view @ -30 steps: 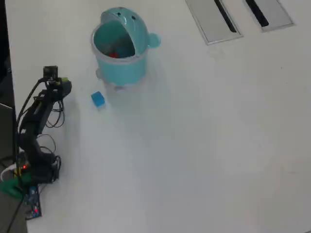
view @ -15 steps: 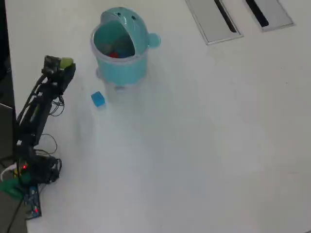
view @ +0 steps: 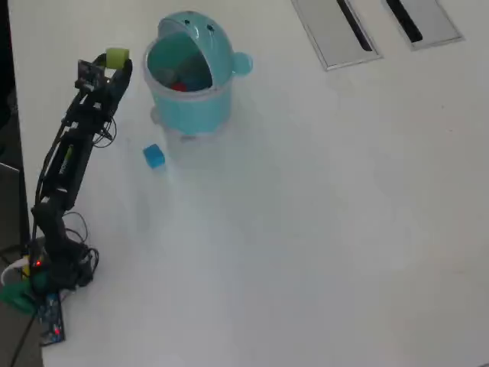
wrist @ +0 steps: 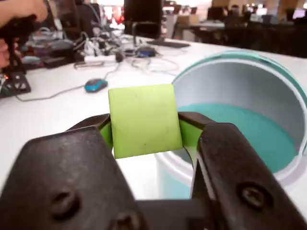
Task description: Grasp RGB lego blocks and put them in the bin one by one.
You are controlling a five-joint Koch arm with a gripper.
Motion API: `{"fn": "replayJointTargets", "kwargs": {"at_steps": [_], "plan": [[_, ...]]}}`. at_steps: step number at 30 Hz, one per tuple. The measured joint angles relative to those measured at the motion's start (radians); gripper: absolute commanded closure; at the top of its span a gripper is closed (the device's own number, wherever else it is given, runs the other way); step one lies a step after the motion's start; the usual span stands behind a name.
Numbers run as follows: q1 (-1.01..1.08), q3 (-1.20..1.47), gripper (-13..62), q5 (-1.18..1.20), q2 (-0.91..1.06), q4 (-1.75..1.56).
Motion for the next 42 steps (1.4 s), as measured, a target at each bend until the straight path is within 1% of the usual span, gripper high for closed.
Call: {"fn": "replayJointTargets", "kwargs": {"at_steps": [2, 4, 9, 15, 17, 23, 24, 25, 26, 27, 28, 29, 33, 37, 42], "plan": [[0.011, -0.052, 37.0, 0.002, -0.041, 0.003], [0.023, -0.212, 37.0, 0.000, -0.135, -0.015], [0.025, -0.322, 36.9, -0.002, -0.219, -0.048], [0.043, -0.356, 36.9, -0.002, -0.265, -0.071], [0.060, -0.356, 36.9, 0.003, -0.311, -0.160], [0.087, -0.437, 36.5, 0.003, -0.431, -0.224], [0.089, -0.442, 33.2, 0.003, -0.459, -0.227], [0.091, -0.456, 33.2, 0.000, -0.479, -0.227], [0.094, -0.689, 32.0, 0.003, -0.609, -0.195], [0.092, -0.807, 29.4, 0.002, -0.666, -0.132], [0.094, -0.867, 25.0, 0.002, -0.675, -0.132], [0.094, -0.879, 22.9, 0.002, -0.676, -0.132], [0.094, -0.908, 22.3, 0.000, -0.687, -0.132], [0.095, -0.908, 17.7, -0.009, -0.689, -0.109], [0.097, -0.908, 17.7, -0.011, -0.686, -0.072]]}}
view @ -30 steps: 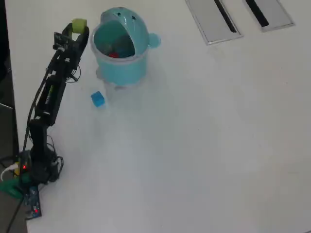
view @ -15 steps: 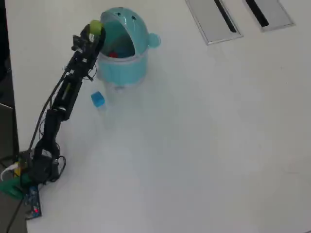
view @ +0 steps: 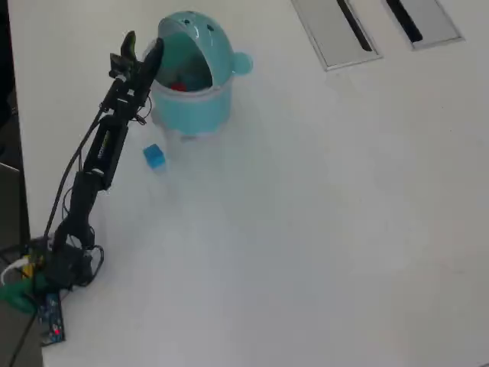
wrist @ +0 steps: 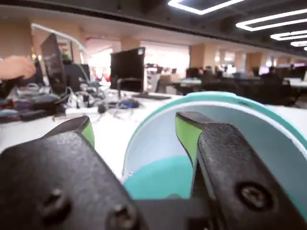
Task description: Grasp RGB lego blocks and put them in the bin one by one.
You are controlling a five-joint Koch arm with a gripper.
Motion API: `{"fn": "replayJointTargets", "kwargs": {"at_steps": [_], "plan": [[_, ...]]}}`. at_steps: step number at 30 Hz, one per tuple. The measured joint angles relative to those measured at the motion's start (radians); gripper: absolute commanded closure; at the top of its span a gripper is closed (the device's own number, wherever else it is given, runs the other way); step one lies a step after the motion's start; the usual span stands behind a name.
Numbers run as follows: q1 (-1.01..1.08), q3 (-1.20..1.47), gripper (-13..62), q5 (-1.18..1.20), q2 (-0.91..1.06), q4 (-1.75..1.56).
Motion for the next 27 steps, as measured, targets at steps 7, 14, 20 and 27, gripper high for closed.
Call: {"fn": "replayJointTargets", "kwargs": {"at_steps": [7, 14, 20, 27], "plan": [[-0.003, 0.213, 15.1, 0.003, 0.155, 0.052], [-0.041, 0.629, 14.9, 0.002, 0.390, 0.123], [-0.048, 0.885, 14.9, 0.005, 0.541, 0.124], [-0.058, 1.158, 14.9, 0.005, 0.640, 0.129]]}}
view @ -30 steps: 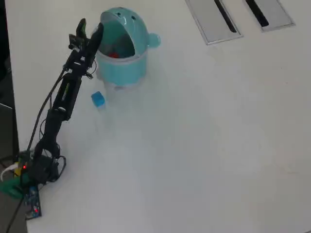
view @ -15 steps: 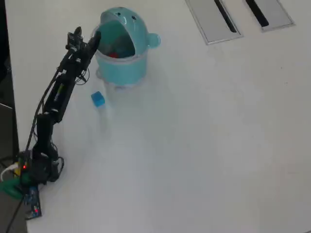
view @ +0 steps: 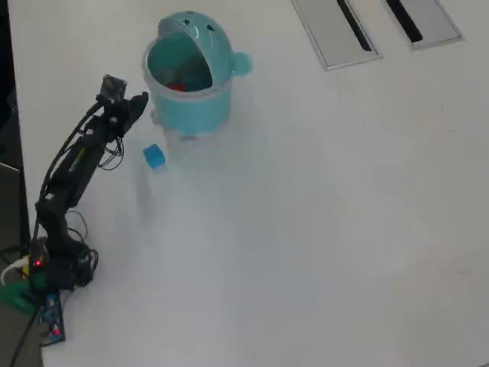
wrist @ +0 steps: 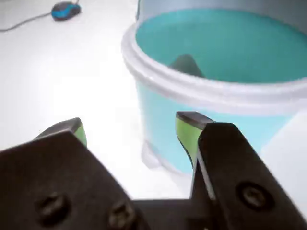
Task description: Grasp RGB lego blocks and put them in the bin one by one.
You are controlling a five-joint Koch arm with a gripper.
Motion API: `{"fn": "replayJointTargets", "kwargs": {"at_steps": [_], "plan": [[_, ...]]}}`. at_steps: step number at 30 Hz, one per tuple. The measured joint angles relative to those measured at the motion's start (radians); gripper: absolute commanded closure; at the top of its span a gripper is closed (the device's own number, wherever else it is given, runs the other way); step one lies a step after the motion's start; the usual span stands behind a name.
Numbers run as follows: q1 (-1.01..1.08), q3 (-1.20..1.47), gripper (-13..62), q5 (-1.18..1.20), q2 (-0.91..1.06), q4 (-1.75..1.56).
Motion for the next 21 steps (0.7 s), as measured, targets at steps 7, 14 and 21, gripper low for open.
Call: {"fn": "replayJointTargets", "kwargs": {"at_steps": [7, 14, 21], "plan": [[0.012, 0.265, 14.9, -0.021, 0.048, -0.006], [0.048, 0.344, 15.7, -0.106, 0.064, -0.048], [0.091, 0.423, 16.3, -0.176, 0.077, -0.049]]}}
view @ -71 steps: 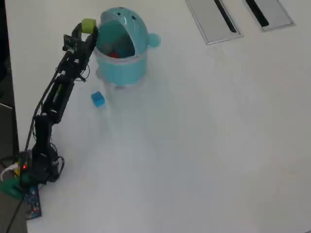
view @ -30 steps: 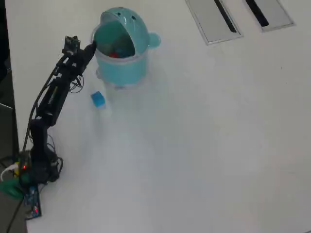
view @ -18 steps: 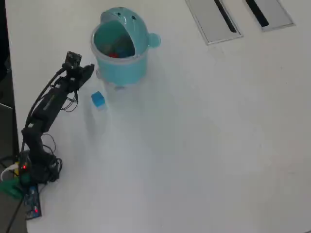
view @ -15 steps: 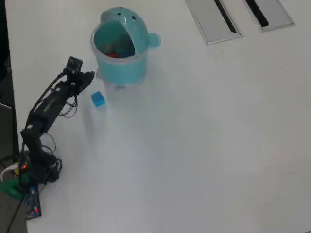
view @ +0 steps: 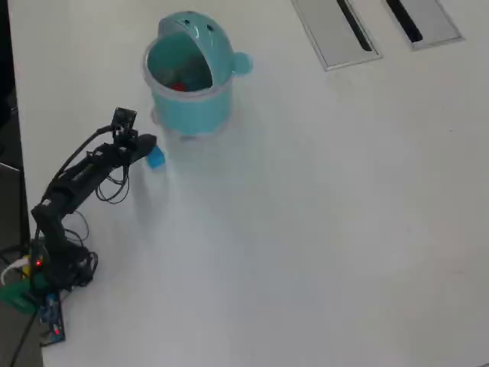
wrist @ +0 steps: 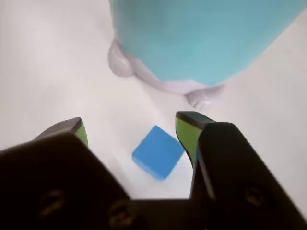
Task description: Grasp RGB lego blocks and put them in the bin one by one.
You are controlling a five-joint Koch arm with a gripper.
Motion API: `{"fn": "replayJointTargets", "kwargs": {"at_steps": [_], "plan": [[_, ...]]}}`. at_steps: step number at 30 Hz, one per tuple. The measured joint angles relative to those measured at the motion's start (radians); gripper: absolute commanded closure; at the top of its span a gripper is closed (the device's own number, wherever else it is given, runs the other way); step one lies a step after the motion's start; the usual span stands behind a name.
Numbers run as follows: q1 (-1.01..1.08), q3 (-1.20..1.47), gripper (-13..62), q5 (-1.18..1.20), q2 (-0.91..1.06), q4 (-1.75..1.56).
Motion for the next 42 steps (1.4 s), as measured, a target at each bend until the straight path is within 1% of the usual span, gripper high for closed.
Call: {"fn": "replayJointTargets", "kwargs": {"at_steps": [11, 25, 42], "plan": [[0.029, 0.043, 17.2, -0.146, -0.026, 0.000], [0.031, 0.014, 17.2, -0.186, -0.173, -0.066], [0.066, -0.009, 17.2, -0.244, -0.218, -0.069]]}}
